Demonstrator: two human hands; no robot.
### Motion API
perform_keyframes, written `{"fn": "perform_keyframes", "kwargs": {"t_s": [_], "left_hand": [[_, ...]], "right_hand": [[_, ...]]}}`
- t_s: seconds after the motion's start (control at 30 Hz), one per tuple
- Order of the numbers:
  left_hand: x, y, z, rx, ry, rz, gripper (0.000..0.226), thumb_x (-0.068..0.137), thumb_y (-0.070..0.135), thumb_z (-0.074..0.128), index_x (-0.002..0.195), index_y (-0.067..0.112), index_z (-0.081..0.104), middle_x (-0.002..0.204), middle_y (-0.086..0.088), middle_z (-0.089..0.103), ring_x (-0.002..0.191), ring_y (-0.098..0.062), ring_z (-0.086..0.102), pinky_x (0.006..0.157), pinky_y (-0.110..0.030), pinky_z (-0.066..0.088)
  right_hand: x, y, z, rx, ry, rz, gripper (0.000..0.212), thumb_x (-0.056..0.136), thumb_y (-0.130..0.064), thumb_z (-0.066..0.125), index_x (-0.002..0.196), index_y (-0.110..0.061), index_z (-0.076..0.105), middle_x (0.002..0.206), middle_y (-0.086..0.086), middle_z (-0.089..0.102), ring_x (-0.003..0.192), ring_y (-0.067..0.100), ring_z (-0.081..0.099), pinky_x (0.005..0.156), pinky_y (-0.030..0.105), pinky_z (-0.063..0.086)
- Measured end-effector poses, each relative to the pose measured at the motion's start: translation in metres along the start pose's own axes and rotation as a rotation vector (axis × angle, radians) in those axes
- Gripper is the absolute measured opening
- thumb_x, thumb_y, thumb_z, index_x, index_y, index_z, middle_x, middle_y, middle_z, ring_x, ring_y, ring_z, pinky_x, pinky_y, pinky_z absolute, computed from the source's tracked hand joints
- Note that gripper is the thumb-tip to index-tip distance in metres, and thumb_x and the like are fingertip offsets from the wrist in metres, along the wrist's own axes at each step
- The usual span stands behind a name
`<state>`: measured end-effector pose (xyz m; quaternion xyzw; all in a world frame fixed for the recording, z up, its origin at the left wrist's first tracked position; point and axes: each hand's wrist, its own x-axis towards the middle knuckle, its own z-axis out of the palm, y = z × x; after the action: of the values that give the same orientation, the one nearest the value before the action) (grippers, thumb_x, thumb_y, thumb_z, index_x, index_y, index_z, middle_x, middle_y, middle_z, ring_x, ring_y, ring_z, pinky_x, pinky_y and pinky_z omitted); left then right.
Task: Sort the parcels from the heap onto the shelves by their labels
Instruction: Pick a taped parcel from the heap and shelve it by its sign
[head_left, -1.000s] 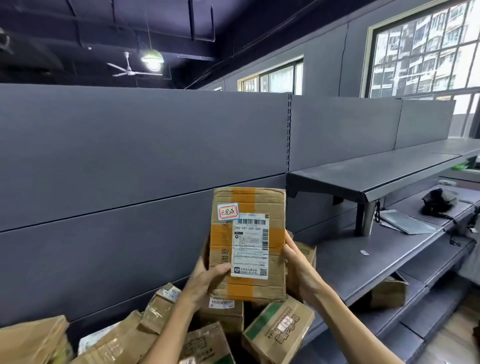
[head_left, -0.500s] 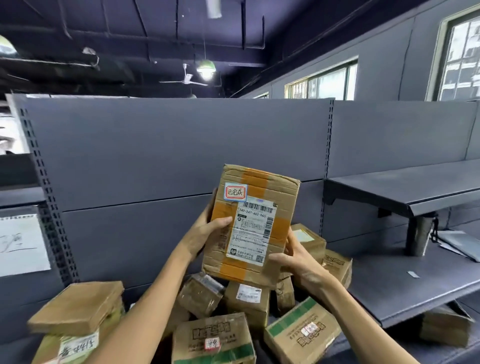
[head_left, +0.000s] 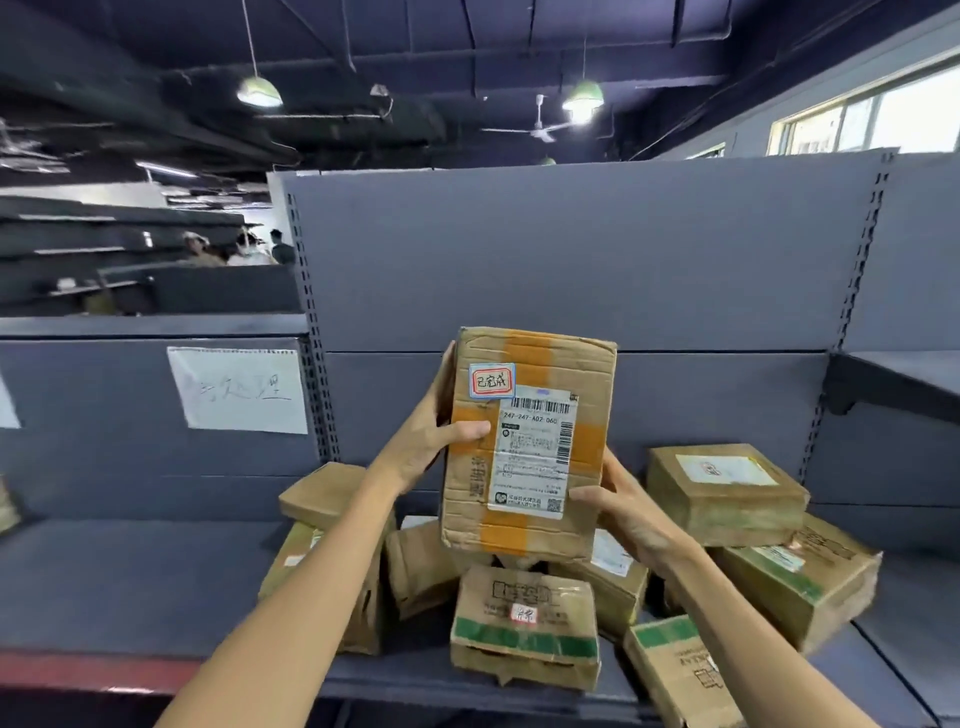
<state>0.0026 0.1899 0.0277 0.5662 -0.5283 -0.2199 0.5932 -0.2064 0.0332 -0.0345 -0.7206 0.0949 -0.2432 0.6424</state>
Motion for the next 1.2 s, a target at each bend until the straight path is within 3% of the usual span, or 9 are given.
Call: {"fn": "perform_keyframes", "kwargs": {"t_s": [0.13, 0.33, 0.4, 0.47, 0.57, 0.67, 0.87, 1.1, 1.2], "left_hand": [[-0.057, 0.0, -0.047, 0.006, 0.176, -0.072, 0.111, 0.067, 0.032, 0.08, 0.156, 0.042, 0.015, 0.138, 0.004, 0.062, 0.125, -0.018, 0.061, 0.094, -0.035, 0.056], [-0.175, 0.022, -0.138, 0.062, 0.459, -0.134, 0.106, 0.063, 0.032, 0.081, 0.152, 0.041, 0.024, 0.135, 0.001, 0.063, 0.121, -0.018, 0.064, 0.093, -0.035, 0.056], [-0.216, 0.031, -0.173, 0.079, 0.55, -0.156, 0.111, 0.062, 0.029, 0.082, 0.156, 0.032, 0.022, 0.132, 0.001, 0.066, 0.119, -0.019, 0.065, 0.088, -0.032, 0.057], [-0.259, 0.04, -0.208, 0.103, 0.634, -0.17, 0.113, 0.061, 0.029, 0.083, 0.157, 0.027, 0.022, 0.128, 0.0, 0.068, 0.117, -0.018, 0.066, 0.085, -0.031, 0.058], [-0.321, 0.051, -0.255, 0.107, 0.739, -0.177, 0.111, 0.061, 0.026, 0.083, 0.155, 0.03, 0.025, 0.119, 0.004, 0.072, 0.11, -0.015, 0.069, 0.08, -0.029, 0.059], [-0.377, 0.053, -0.304, 0.117, 0.824, -0.184, 0.094, 0.08, 0.005, 0.075, 0.154, 0.03, 0.024, 0.107, 0.011, 0.076, 0.101, -0.009, 0.072, 0.072, -0.022, 0.058], [-0.454, 0.036, -0.386, 0.122, 0.865, -0.237, 0.103, 0.074, 0.013, 0.074, 0.158, 0.031, 0.018, 0.128, -0.003, 0.068, 0.114, -0.02, 0.067, 0.092, -0.037, 0.057], [-0.483, -0.021, -0.472, 0.101, 0.91, -0.267, 0.097, 0.075, 0.01, 0.069, 0.158, 0.025, 0.021, 0.114, 0.011, 0.074, 0.107, -0.01, 0.07, 0.081, -0.024, 0.057], [-0.488, -0.044, -0.52, 0.095, 0.913, -0.284, 0.094, 0.076, 0.009, 0.068, 0.157, 0.023, 0.022, 0.114, 0.01, 0.074, 0.106, -0.011, 0.07, 0.081, -0.025, 0.057]], "right_hand": [[0.026, 0.012, 0.058, 0.021, -0.143, 0.009, 0.089, 0.064, -0.036, 0.076, 0.146, -0.03, 0.041, 0.128, -0.01, 0.069, 0.119, 0.013, 0.064, 0.085, 0.026, 0.056], [0.061, 0.015, 0.192, 0.048, -0.434, -0.039, 0.089, 0.074, -0.041, 0.077, 0.152, -0.038, 0.035, 0.144, -0.008, 0.058, 0.132, 0.018, 0.056, 0.1, 0.05, 0.05], [0.068, 0.014, 0.245, 0.062, -0.511, -0.045, 0.091, 0.073, -0.042, 0.078, 0.153, -0.04, 0.033, 0.144, -0.011, 0.057, 0.133, 0.018, 0.055, 0.099, 0.048, 0.051], [0.072, 0.013, 0.301, 0.093, -0.57, -0.04, 0.095, 0.071, -0.039, 0.078, 0.154, -0.036, 0.032, 0.143, -0.01, 0.058, 0.131, 0.016, 0.056, 0.095, 0.037, 0.053], [0.074, 0.01, 0.385, 0.141, -0.653, -0.038, 0.094, 0.072, -0.03, 0.078, 0.155, -0.031, 0.033, 0.142, -0.005, 0.06, 0.13, 0.019, 0.057, 0.093, 0.033, 0.055], [0.071, 0.007, 0.461, 0.139, -0.718, -0.041, 0.092, 0.072, -0.033, 0.076, 0.154, -0.034, 0.034, 0.14, -0.006, 0.061, 0.127, 0.019, 0.059, 0.087, 0.033, 0.057], [0.073, 0.03, 0.57, 0.168, -0.831, 0.012, 0.074, 0.084, -0.019, 0.068, 0.15, -0.038, 0.039, 0.137, -0.004, 0.063, 0.107, 0.015, 0.068, 0.078, 0.03, 0.056], [0.118, 0.076, 0.658, 0.089, -0.855, 0.073, 0.081, 0.079, -0.029, 0.07, 0.151, -0.038, 0.035, 0.122, -0.01, 0.063, 0.074, -0.004, 0.063, 0.065, 0.02, 0.052], [0.151, 0.094, 0.7, 0.061, -0.878, 0.105, 0.085, 0.077, -0.032, 0.07, 0.153, -0.034, 0.033, 0.096, -0.024, 0.066, 0.07, -0.005, 0.062, 0.064, 0.02, 0.052]]}}
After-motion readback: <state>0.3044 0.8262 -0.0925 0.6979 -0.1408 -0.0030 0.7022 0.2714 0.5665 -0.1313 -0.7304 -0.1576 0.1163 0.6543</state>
